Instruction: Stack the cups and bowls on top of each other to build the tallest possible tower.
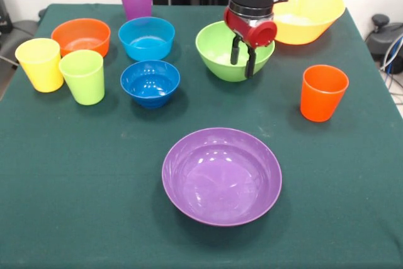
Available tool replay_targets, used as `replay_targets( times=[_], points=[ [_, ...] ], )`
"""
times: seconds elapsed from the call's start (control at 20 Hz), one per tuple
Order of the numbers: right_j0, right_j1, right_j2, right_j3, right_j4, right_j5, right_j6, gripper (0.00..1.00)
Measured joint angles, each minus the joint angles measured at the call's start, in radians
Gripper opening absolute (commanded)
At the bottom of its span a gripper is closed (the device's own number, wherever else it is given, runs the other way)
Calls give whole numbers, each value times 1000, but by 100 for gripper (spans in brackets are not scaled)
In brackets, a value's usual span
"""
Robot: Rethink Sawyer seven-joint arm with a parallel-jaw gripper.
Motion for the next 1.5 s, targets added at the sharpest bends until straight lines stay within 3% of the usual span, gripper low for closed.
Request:
replay_targets(
  times=[0.6, 1.5],
  points=[
    [-30, 18, 10, 0, -29, 0, 0, 100],
    [-16, 6, 14, 0, -29, 0, 0, 100]
  ],
)
